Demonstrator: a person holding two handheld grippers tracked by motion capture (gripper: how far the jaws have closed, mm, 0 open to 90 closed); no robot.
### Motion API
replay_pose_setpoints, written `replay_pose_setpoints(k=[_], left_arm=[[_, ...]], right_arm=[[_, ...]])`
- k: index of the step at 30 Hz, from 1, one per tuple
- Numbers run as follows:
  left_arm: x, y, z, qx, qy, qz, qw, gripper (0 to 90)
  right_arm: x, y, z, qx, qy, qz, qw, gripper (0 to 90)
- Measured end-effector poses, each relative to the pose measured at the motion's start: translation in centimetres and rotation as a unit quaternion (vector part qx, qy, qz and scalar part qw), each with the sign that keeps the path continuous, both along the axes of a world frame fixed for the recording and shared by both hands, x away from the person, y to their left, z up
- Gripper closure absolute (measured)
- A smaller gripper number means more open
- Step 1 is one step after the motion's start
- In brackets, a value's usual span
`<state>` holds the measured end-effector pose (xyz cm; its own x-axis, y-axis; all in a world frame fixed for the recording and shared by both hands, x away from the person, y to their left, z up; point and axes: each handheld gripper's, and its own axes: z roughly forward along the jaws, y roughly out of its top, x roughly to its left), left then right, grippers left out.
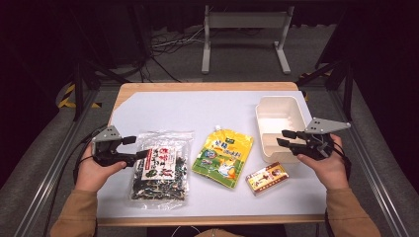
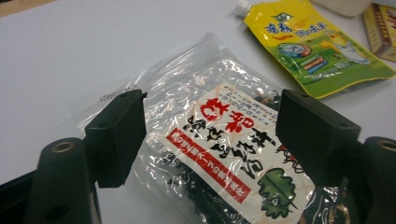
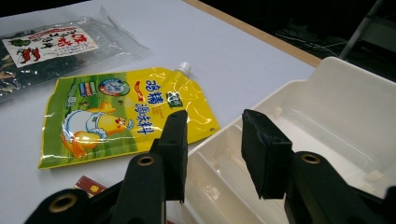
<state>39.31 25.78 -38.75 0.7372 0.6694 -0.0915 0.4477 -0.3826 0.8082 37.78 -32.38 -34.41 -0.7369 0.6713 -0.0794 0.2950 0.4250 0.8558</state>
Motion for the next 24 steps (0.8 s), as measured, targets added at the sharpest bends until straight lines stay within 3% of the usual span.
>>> replay_pose_setpoints(k=[2, 5, 8, 10, 11, 14, 16, 24], left_arm=[[0.2, 0.2, 0.2, 0.014, -0.001, 0.018, 0.9997, 27.3], [0.5, 0.4, 0.4, 0.02, -0.003, 0.027, 0.9994, 28.6], [0.7, 0.5, 0.4, 0.006, -0.002, 0.024, 0.9997, 29.8], [1.0, 0.5, 0.4, -0.006, 0.022, 0.025, 0.9994, 32.8], [1.1, 0.5, 0.3, -0.008, 0.026, 0.032, 0.9991, 30.5], [1.6, 0.5, 0.2, -0.003, 0.013, 0.041, 0.9991, 26.5], [1.9, 0.4, 0.0, -0.006, 0.016, 0.044, 0.9989, 22.4], [3.6, 0.3, -0.9, -0.019, 0.019, 0.042, 0.9987, 16.1]], right_arm=[[-0.2, -0.2, 0.0, 0.001, -0.002, -0.005, 1.0, 60.4], [-0.4, -0.6, -0.1, 0.001, 0.0, -0.011, 0.9999, 60.2], [-0.6, -1.0, -0.3, -0.003, 0.0, -0.017, 0.9998, 61.7], [-0.8, -1.2, -0.4, 0.005, -0.002, -0.019, 0.9998, 61.7], [-0.9, -1.3, -0.4, 0.015, -0.001, -0.02, 0.9997, 62.1], [-1.3, -1.7, -0.3, 0.027, 0.003, -0.02, 0.9994, 63.0], [-1.6, -1.9, -0.3, 0.035, 0.006, -0.027, 0.999, 59.3], [-2.5, -2.5, -0.4, 0.02, 0.017, -0.054, 0.9982, 54.2]])
